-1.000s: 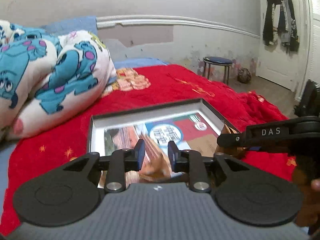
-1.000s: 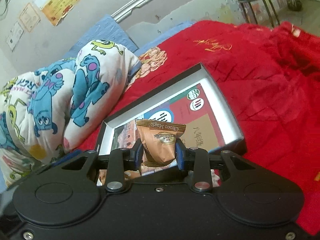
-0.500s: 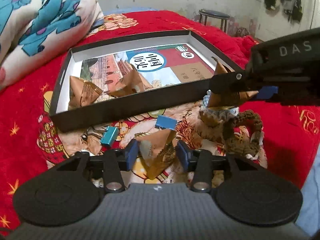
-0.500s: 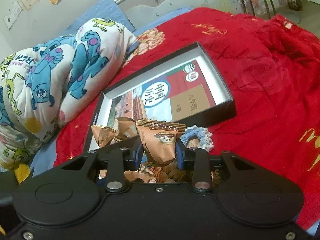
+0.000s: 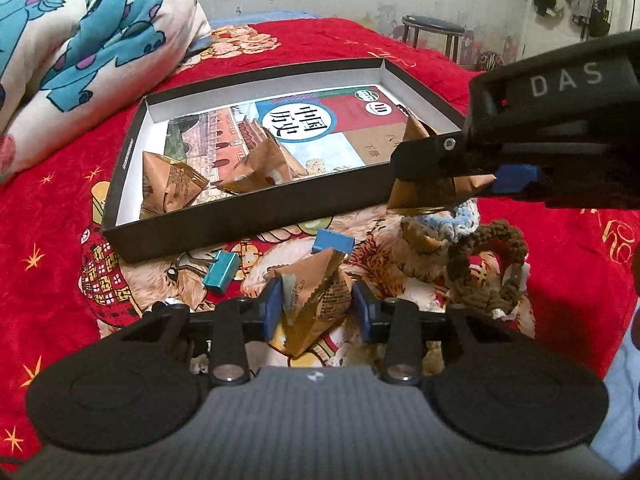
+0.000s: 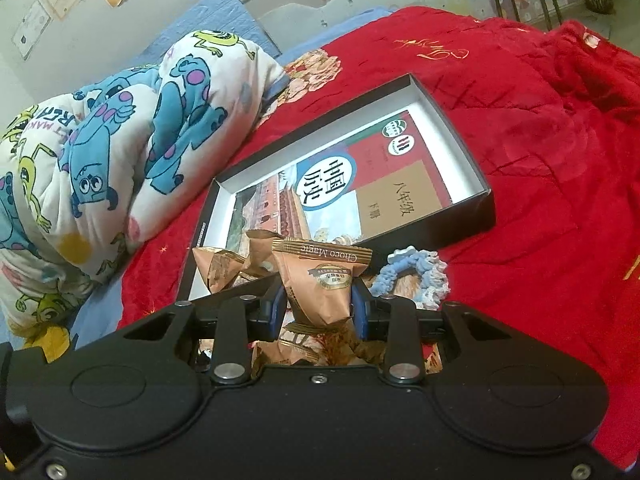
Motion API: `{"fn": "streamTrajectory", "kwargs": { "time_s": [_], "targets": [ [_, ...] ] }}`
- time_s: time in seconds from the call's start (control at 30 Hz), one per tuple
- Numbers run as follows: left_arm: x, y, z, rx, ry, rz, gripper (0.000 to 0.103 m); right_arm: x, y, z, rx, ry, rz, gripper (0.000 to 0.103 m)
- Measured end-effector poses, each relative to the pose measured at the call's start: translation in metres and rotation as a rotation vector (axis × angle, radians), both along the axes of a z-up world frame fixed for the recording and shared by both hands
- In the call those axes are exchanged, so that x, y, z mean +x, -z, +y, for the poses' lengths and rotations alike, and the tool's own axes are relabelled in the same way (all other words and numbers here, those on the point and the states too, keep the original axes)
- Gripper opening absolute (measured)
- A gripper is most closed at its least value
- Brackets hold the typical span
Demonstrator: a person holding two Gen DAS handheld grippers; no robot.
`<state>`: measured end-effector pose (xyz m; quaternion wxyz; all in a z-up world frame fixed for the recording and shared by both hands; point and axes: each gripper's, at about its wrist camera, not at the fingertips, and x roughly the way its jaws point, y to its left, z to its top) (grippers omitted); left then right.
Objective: Organize objects
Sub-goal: 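Carry both held candies over the black box, then open both grippers to drop the candies into the black box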
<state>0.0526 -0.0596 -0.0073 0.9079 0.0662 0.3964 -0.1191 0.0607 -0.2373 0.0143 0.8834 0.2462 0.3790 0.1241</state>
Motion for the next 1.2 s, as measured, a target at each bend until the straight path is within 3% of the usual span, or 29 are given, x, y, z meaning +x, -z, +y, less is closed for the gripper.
{"fn": "streamTrajectory", "kwargs": {
  "time_s": [0.33, 0.57, 0.73, 0.87, 1.03, 1.2],
  "targets": [
    [-0.008, -0.018, 0.004, -0.029, -0.011, -0.044, 0.042, 0.007, -0.003, -0.002, 0.022, 0.002, -0.022, 0.032],
    [-0.010, -0.036, 0.007, -0.071, -0.019, -0.155, 0.042, 0.022, -0.006, -0.004, 0.003, 0.009, -0.035, 0.032],
    [0.011, -0.043, 0.002, -0.131, -0.025, -0.222, 0.042, 0.038, -0.001, -0.013, 0.006, 0.034, -0.031, 0.032],
    [0.030, -0.045, -0.010, -0.103, -0.011, -0.278, 0.042, 0.050, 0.005, -0.025, 0.023, 0.072, -0.043, 0.032],
    [0.058, -0.037, -0.014, -0.145, -0.035, -0.285, 0.042, 0.059, 0.018, -0.040, 0.071, 0.123, -0.044, 0.032],
    [0.072, -0.030, -0.022, -0.131, -0.047, -0.299, 0.042, 0.063, 0.029, -0.043, 0.088, 0.146, -0.039, 0.032]
  ]
}}
